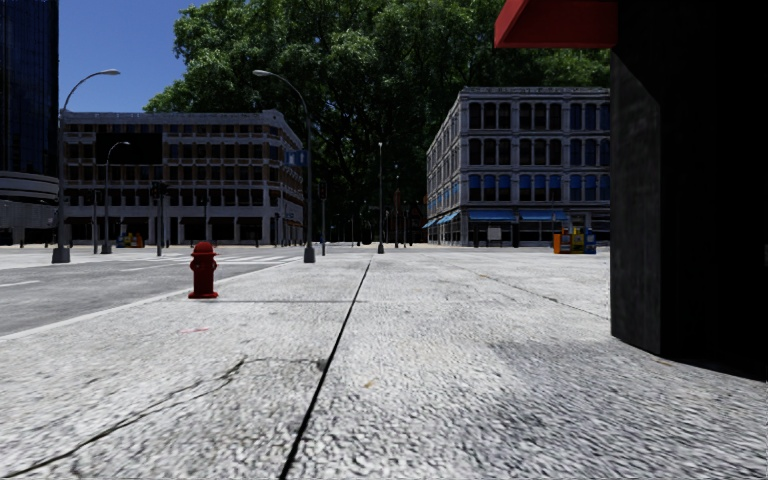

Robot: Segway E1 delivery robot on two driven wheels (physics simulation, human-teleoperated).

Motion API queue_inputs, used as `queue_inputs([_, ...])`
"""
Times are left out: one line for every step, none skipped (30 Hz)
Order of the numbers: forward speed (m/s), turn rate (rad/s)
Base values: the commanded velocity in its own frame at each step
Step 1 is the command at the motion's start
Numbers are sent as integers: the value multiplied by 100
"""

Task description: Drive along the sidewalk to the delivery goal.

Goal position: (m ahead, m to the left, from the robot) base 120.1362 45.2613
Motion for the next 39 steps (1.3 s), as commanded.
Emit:
queue_inputs([200, 0])
queue_inputs([200, 0])
queue_inputs([200, 0])
queue_inputs([200, 0])
queue_inputs([200, 0])
queue_inputs([200, 0])
queue_inputs([200, 0])
queue_inputs([200, 0])
queue_inputs([200, 0])
queue_inputs([200, 0])
queue_inputs([200, 0])
queue_inputs([200, 0])
queue_inputs([200, 0])
queue_inputs([200, 0])
queue_inputs([200, 0])
queue_inputs([200, 0])
queue_inputs([200, 0])
queue_inputs([200, 0])
queue_inputs([200, 0])
queue_inputs([200, 0])
queue_inputs([200, 0])
queue_inputs([200, 0])
queue_inputs([200, 0])
queue_inputs([200, 0])
queue_inputs([200, 0])
queue_inputs([200, 0])
queue_inputs([200, 0])
queue_inputs([200, 0])
queue_inputs([200, 0])
queue_inputs([200, 0])
queue_inputs([200, 0])
queue_inputs([200, 0])
queue_inputs([200, 0])
queue_inputs([200, 0])
queue_inputs([200, 0])
queue_inputs([200, 0])
queue_inputs([200, 0])
queue_inputs([200, 0])
queue_inputs([200, 0])
